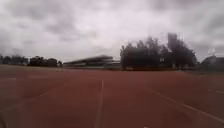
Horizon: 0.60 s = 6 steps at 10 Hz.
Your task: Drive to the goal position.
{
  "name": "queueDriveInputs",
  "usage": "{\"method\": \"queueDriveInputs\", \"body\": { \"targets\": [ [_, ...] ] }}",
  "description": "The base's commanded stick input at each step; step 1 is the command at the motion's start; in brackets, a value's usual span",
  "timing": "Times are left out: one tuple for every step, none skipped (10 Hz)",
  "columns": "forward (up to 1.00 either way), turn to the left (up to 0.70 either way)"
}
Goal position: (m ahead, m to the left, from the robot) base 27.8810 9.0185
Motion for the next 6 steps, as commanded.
{"method": "queueDriveInputs", "body": {
  "targets": [
    [0.70, 0.00],
    [0.70, 0.00],
    [0.70, 0.00],
    [0.70, 0.00],
    [0.70, 0.00],
    [0.70, 0.00]
  ]
}}
